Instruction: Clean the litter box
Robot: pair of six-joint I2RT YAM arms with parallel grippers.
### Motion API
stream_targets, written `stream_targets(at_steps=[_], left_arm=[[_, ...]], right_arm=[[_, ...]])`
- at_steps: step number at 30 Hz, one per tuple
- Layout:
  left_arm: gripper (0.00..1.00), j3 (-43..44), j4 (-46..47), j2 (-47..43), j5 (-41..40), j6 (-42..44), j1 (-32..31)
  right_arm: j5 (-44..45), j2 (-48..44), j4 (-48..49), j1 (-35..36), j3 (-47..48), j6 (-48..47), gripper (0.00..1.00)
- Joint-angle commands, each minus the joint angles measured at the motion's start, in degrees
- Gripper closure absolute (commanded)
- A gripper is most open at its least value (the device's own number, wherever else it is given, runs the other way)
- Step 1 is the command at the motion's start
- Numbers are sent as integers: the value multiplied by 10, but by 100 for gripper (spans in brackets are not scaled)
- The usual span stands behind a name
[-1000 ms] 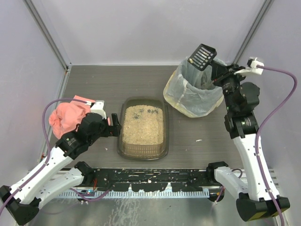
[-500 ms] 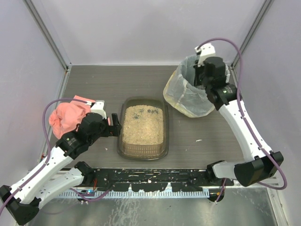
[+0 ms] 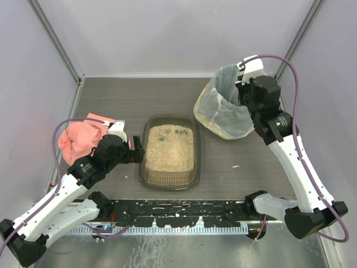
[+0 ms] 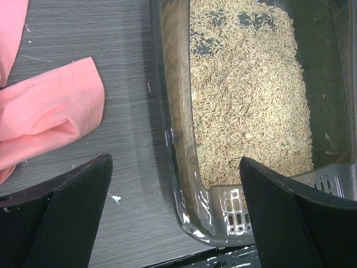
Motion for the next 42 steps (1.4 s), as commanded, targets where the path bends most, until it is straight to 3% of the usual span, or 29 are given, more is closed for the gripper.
stream_targets(at_steps=[1,5,11,18,28,42], left_arm=[[2,2,31,-4,6,-6,2],[2,2,31,-3,7,-5,2],[2,4,31,-4,10,-9,2],[2,-1,21,-19,4,-6,3],[2,0,30,-8,11,-4,3],[2,1,24,-9,7,-3,2]], right_arm=[[-37,-18,36,0,1,-42,99],[-22,-13,36,0,-12,-75,99],[-108,-32,79,0,-46,-81,99],[-132,-36,74,0,-72,-149,99],[-57,-45,115,12,-135,-318,99],[112,-53,308,124,-232,-586,99]])
